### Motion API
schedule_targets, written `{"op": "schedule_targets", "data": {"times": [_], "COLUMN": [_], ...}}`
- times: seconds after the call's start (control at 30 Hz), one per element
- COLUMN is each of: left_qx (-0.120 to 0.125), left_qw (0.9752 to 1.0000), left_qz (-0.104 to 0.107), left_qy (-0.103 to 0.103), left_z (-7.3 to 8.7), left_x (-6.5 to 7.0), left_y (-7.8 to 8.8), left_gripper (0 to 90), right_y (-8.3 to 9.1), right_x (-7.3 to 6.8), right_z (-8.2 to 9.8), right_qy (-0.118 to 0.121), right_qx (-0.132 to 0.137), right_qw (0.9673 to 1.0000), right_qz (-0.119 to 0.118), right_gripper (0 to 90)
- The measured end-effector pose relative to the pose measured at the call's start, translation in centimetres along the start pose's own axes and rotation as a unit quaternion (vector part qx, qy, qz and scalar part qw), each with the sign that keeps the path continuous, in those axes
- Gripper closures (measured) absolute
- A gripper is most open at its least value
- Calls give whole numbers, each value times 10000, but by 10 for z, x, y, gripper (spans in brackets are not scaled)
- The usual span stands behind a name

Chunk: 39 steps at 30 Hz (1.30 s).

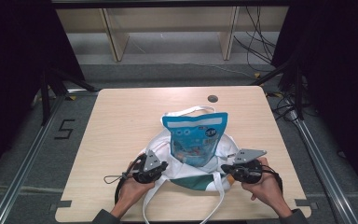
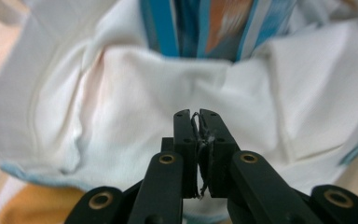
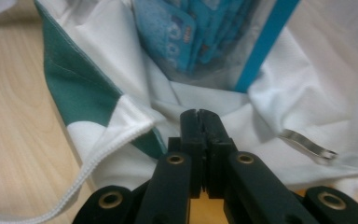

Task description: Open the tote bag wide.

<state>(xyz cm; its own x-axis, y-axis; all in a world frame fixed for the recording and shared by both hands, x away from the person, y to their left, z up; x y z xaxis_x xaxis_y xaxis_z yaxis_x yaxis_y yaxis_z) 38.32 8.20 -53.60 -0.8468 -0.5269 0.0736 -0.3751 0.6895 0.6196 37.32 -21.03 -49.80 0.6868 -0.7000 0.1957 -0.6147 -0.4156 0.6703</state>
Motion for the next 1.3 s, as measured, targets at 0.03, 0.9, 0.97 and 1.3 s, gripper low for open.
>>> {"op": "schedule_targets", "data": {"times": [0.03,0.9,0.97,1.3], "left_qx": [-57,-353,-331,-315], "left_qw": [10000,9959,9962,9945], "left_qz": [13,-798,-797,-997], "left_qy": [11,-227,-128,8], "left_z": [2,-17,-18,-21], "left_x": [0,-57,-62,-84], "left_y": [-4,-35,-36,-36], "left_gripper": [853,881,882,872], "right_y": [-2,-87,-91,-108], "right_x": [0,33,34,44], "right_z": [1,-11,-14,-26], "right_qy": [-10,57,7,69], "right_qx": [-5,-497,-517,-410], "right_qw": [10000,9972,9969,9971], "right_qz": [51,553,599,643], "right_gripper": [897,900,900,900]}}
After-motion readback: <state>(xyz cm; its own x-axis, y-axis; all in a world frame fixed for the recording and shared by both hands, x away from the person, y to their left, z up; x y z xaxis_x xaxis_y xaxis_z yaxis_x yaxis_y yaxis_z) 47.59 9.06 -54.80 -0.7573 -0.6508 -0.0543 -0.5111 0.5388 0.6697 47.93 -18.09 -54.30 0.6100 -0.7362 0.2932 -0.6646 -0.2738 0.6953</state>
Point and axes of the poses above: each handheld gripper's, and its own axes: y roughly backward along the jaws, z roughly out of its underside, x roughly to its right, the point moved 5 cm from there along -y, roughly forward along the jaws, and after that the axes turned 13 degrees about z, right-handed, at the moved point
